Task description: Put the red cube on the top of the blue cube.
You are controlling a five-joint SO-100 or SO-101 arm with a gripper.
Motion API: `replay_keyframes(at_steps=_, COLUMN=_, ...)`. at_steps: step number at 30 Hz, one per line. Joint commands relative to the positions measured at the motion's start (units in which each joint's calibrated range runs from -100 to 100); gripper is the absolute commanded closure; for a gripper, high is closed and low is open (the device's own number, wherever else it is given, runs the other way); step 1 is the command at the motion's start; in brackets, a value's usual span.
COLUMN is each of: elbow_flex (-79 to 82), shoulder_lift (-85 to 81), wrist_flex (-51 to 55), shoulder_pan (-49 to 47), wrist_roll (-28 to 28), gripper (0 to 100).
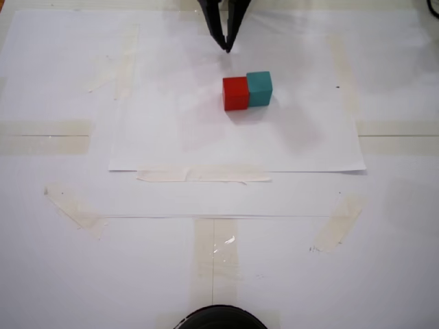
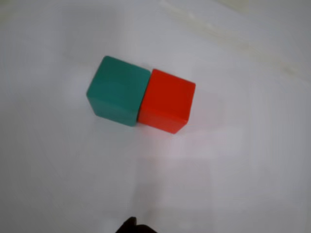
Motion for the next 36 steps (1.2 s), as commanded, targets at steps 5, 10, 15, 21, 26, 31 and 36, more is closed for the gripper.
replay_keyframes(at_steps=5, elbow_flex=0.81, shoulder_lift=-0.64, wrist_flex=0.23, shoulder_pan=0.49, wrist_roll=0.34, gripper=99)
replay_keyframes(at_steps=10, elbow_flex=0.81, shoulder_lift=-0.64, wrist_flex=0.23, shoulder_pan=0.49, wrist_roll=0.34, gripper=99)
replay_keyframes(at_steps=15, elbow_flex=0.81, shoulder_lift=-0.64, wrist_flex=0.23, shoulder_pan=0.49, wrist_roll=0.34, gripper=99)
replay_keyframes(at_steps=21, elbow_flex=0.81, shoulder_lift=-0.64, wrist_flex=0.23, shoulder_pan=0.41, wrist_roll=0.39, gripper=99)
replay_keyframes(at_steps=26, elbow_flex=0.81, shoulder_lift=-0.64, wrist_flex=0.31, shoulder_pan=0.33, wrist_roll=0.68, gripper=99)
replay_keyframes(at_steps=31, elbow_flex=0.81, shoulder_lift=-0.64, wrist_flex=0.31, shoulder_pan=0.26, wrist_roll=0.83, gripper=99)
replay_keyframes(at_steps=36, elbow_flex=0.81, shoulder_lift=-0.64, wrist_flex=0.31, shoulder_pan=0.26, wrist_roll=0.88, gripper=99)
